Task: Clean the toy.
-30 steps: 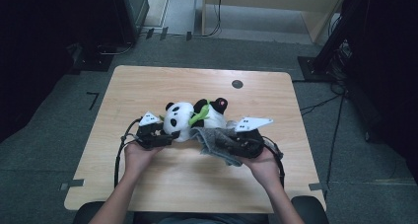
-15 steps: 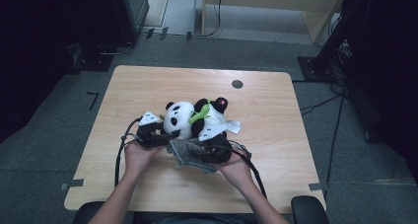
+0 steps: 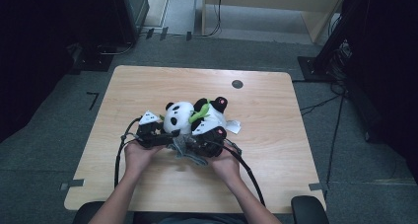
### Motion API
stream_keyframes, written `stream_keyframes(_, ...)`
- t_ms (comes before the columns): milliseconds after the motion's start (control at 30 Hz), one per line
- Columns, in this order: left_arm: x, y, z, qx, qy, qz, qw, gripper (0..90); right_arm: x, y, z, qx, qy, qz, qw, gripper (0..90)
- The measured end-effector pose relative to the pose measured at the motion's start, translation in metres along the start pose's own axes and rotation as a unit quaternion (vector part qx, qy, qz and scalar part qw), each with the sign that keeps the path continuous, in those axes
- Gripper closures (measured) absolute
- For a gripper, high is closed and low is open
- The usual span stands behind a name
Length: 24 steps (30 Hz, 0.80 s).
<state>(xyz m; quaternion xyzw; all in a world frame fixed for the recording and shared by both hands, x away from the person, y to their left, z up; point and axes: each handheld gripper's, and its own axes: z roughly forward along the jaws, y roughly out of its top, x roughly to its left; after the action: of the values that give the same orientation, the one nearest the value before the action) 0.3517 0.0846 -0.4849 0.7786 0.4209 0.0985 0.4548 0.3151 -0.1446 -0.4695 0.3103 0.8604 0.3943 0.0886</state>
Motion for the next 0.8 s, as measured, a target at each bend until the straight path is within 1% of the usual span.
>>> stream_keyframes(167,0.000,0.000,0.000,0.001,0.000,0.003,1.0000,31.7,0.000,-0.005,-0.005,-0.013,-0.006,0.006,0.9999,76.3)
stream_keyframes(233,0.000,-0.001,-0.001,0.002,0.000,0.005,1.0000,31.7,0.000,-0.009,-0.010,-0.021,-0.011,0.014,0.9996,76.3)
stream_keyframes(267,0.000,-0.001,-0.001,0.002,0.000,0.005,1.0000,31.7,0.000,-0.009,-0.010,-0.021,-0.011,0.014,0.9996,76.3)
stream_keyframes(333,0.000,-0.001,0.000,0.001,0.000,0.005,1.0000,31.7,0.002,-0.016,-0.014,-0.029,-0.023,0.019,0.9991,76.4)
stream_keyframes(400,0.000,-0.001,0.000,0.001,-0.001,0.005,1.0000,31.7,0.002,-0.018,-0.016,-0.031,-0.027,0.019,0.9990,76.4)
stream_keyframes(467,0.000,-0.001,0.000,0.001,-0.001,0.004,1.0000,31.7,0.001,-0.022,-0.019,-0.033,-0.032,0.022,0.9987,76.4)
stream_keyframes(500,0.000,-0.001,0.000,0.001,-0.002,0.003,1.0000,31.8,0.000,-0.027,-0.025,-0.037,-0.038,0.026,0.9982,76.4)
stream_keyframes(667,0.002,-0.001,0.000,0.003,-0.005,0.001,1.0000,31.8,-0.003,-0.035,-0.036,-0.045,-0.043,0.039,0.9973,76.5)
stream_keyframes(733,0.002,0.000,0.000,0.005,-0.007,-0.001,1.0000,31.8,-0.006,-0.043,-0.043,-0.048,-0.050,0.050,0.9963,76.4)
stream_keyframes(800,0.002,0.000,0.000,0.006,-0.007,-0.003,1.0000,31.9,-0.007,-0.047,-0.046,-0.050,-0.055,0.052,0.9959,76.4)
